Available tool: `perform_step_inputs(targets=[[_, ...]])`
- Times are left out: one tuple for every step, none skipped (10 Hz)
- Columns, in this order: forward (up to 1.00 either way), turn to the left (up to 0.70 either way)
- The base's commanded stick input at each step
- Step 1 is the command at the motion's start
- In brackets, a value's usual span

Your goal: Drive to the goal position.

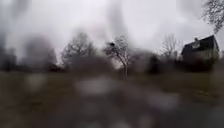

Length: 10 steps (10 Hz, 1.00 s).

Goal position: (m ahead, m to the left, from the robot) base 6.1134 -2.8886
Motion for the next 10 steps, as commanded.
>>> perform_step_inputs(targets=[[0.85,0.0],[0.85,0.0],[0.85,0.0],[0.85,0.0],[0.85,0.0],[0.85,0.0],[0.85,0.0],[0.85,0.0],[0.85,0.0],[0.85,0.0]])
